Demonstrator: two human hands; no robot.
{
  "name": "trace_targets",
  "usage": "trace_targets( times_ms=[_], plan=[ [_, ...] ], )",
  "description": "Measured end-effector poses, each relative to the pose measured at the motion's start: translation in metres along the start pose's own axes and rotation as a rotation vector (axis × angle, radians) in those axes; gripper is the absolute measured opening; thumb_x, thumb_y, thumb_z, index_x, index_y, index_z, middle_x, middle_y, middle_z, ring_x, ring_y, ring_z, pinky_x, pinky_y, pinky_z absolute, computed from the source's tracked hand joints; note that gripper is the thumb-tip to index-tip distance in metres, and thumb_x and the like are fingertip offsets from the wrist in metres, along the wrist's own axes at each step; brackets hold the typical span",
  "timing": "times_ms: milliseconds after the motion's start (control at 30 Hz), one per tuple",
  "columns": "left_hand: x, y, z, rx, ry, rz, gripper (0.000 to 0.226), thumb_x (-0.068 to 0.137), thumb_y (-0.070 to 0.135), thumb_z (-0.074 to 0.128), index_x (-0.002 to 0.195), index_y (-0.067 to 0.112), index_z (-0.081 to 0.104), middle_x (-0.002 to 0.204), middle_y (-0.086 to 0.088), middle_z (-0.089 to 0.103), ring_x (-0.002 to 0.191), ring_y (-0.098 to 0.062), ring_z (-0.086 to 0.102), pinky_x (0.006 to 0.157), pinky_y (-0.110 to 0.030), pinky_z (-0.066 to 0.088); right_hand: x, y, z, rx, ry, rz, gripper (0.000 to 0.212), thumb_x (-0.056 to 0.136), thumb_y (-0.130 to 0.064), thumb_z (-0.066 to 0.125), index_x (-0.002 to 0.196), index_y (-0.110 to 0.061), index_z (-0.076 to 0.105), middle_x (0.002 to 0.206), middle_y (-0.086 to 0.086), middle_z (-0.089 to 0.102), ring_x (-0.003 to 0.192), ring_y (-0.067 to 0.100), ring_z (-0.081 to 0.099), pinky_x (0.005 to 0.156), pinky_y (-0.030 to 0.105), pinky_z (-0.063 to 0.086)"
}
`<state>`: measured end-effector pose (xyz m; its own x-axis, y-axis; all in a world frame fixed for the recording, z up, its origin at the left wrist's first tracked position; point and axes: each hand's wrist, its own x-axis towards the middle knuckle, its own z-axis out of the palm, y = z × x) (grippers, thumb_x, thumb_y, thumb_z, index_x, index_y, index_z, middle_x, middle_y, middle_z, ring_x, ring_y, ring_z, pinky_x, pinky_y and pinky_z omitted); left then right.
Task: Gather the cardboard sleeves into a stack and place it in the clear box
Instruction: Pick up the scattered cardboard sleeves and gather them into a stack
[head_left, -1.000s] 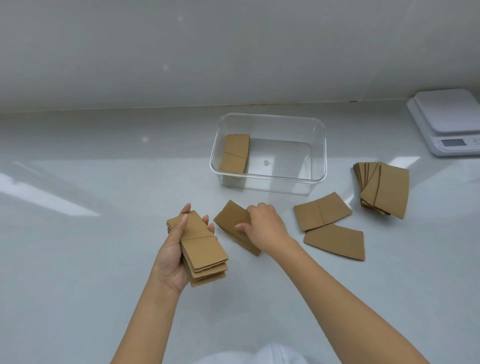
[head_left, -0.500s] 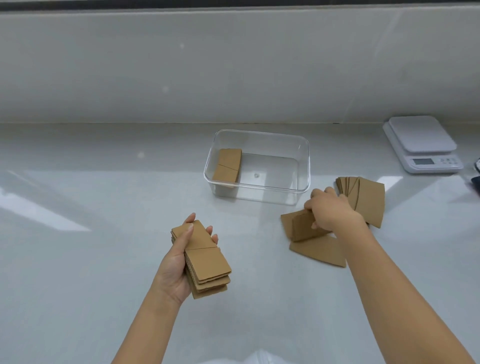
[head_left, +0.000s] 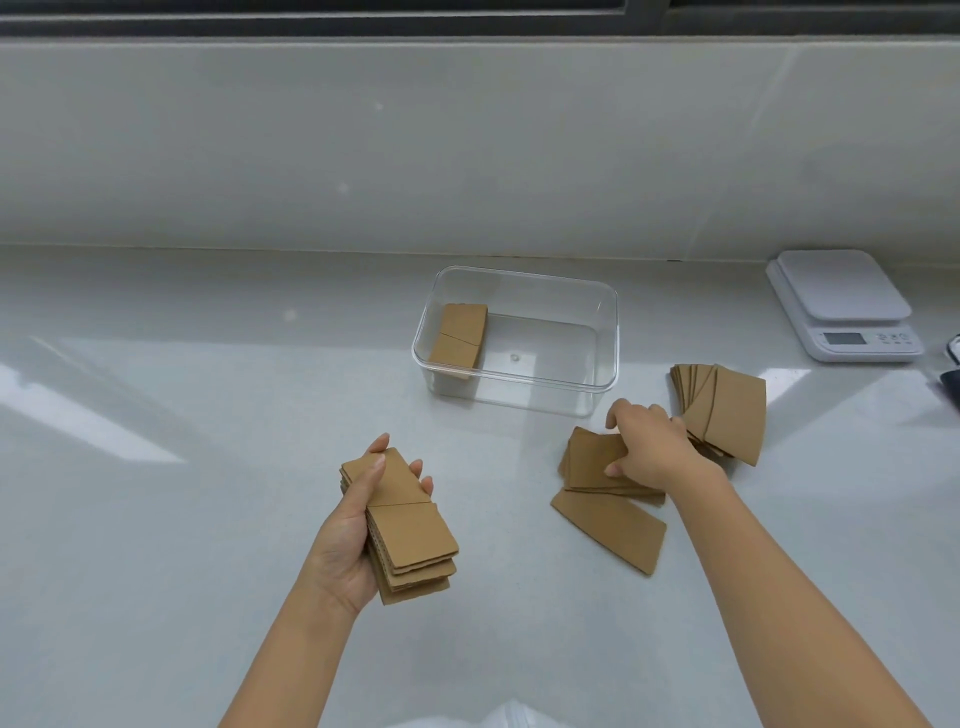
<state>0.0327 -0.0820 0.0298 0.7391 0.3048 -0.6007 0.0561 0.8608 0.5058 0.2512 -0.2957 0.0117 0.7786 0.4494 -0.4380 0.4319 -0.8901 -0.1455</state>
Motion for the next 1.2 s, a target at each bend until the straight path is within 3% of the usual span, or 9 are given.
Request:
trace_targets(
  times_ms=[200,400,533,633,700,833,1000,1200],
  plan=[
    [-0.005,-0.001,0.001,0.007,-0.006,0.004,0.033,0.079,0.026,0.063,0.111,0.033,0.065,0.096,-0.009,0.069,0.072,-0.022,0.070,0.067,-0.037,0.058,-0.017,-0.005,-0.001,-0.103,0.036,0.007,0.041,0.088,-0.034,0.063,0.125,-0.019,0.056,0.120,0.008,0.053,0.117,0.029,0.043,0.097,0.041,0.037],
    [-0.008,0.002,-0.003,0.000,0.002,0.022,0.029,0.083,0.026,0.060,0.111,0.033,0.065,0.095,-0.009,0.070,0.073,-0.022,0.069,0.068,-0.036,0.058,-0.044,-0.005,-0.027,0.119,0.286,0.127,0.026,0.092,-0.038,0.055,0.090,-0.011,0.055,0.091,0.005,0.048,0.094,0.026,0.042,0.079,0.038,0.039],
    [-0.007,-0.001,-0.002,0.008,-0.002,0.009,0.030,0.081,0.026,0.062,0.110,0.033,0.066,0.096,-0.009,0.070,0.072,-0.022,0.070,0.068,-0.037,0.058,-0.050,-0.008,-0.025,0.127,0.067,0.152,0.032,0.092,-0.043,0.053,0.090,-0.012,0.049,0.103,0.009,0.047,0.106,0.031,0.046,0.088,0.042,0.042],
    [-0.007,-0.001,-0.001,0.020,-0.013,0.012,0.033,0.077,0.026,0.064,0.109,0.033,0.067,0.094,-0.009,0.071,0.074,-0.022,0.070,0.069,-0.038,0.058,-0.049,-0.014,0.002,0.118,-0.163,0.177,0.040,0.093,-0.044,0.051,0.109,-0.006,0.053,0.127,0.015,0.039,0.119,0.034,0.039,0.092,0.040,0.041],
    [-0.007,0.000,-0.002,0.026,-0.013,0.024,0.035,0.075,0.027,0.065,0.109,0.033,0.067,0.092,-0.008,0.072,0.075,-0.022,0.069,0.069,-0.038,0.058,-0.049,-0.020,0.023,0.085,-0.225,0.202,0.044,0.094,-0.044,0.051,0.117,-0.006,0.050,0.133,0.014,0.031,0.122,0.034,0.034,0.094,0.041,0.040],
    [-0.006,0.000,-0.006,0.022,-0.014,0.031,0.034,0.075,0.027,0.065,0.108,0.034,0.067,0.090,-0.008,0.073,0.074,-0.022,0.069,0.069,-0.037,0.057,-0.048,-0.027,0.037,0.038,-0.187,0.216,0.042,0.092,-0.041,0.053,0.121,-0.012,0.046,0.131,0.011,0.034,0.120,0.032,0.036,0.091,0.041,0.039],
    [-0.006,-0.002,-0.006,0.031,-0.015,0.031,0.034,0.076,0.026,0.064,0.109,0.033,0.066,0.092,-0.008,0.071,0.075,-0.022,0.069,0.067,-0.036,0.059,-0.045,-0.022,0.035,0.180,-0.125,0.219,0.042,0.089,-0.036,0.060,0.123,-0.018,0.044,0.122,0.007,0.057,0.117,0.032,0.044,0.089,0.037,0.039],
    [-0.007,0.001,-0.006,0.057,-0.043,0.054,0.032,0.076,0.031,0.064,0.108,0.035,0.067,0.098,-0.007,0.068,0.079,-0.022,0.069,0.069,-0.035,0.058,-0.050,-0.015,0.035,0.337,-0.120,0.222,0.036,0.089,-0.035,0.061,0.108,-0.011,0.042,0.100,0.005,0.056,0.091,0.024,0.055,0.077,0.032,0.044]
  ],
)
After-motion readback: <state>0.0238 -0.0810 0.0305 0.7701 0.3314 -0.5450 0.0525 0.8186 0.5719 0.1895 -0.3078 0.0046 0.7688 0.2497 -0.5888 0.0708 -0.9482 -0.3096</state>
